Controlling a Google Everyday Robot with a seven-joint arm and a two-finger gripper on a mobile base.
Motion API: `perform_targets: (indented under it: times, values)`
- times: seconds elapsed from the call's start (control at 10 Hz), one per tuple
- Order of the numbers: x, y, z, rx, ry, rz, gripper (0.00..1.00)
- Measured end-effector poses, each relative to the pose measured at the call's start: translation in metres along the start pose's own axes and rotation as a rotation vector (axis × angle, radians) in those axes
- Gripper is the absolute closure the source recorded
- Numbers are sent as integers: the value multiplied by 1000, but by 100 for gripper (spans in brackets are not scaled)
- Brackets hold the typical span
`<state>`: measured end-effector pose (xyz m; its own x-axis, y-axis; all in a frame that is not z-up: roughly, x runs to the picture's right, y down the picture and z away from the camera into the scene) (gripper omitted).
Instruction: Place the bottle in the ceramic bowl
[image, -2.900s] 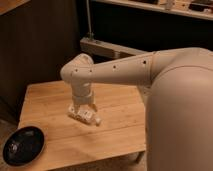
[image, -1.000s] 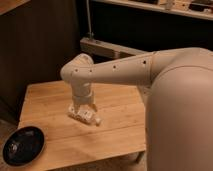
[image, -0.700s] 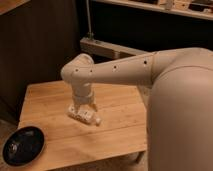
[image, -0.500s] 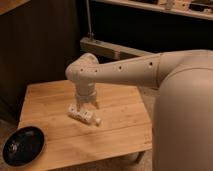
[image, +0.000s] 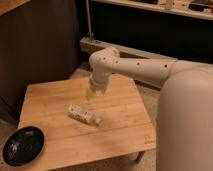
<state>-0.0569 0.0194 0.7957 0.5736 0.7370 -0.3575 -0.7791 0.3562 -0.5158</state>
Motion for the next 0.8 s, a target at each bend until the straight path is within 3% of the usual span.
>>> perform_targets:
  times: [0.3,0.8]
  values:
    - [-11,-13,17,-34,4,-152,35]
    - [-13,-13,20,-42,5,-185,35]
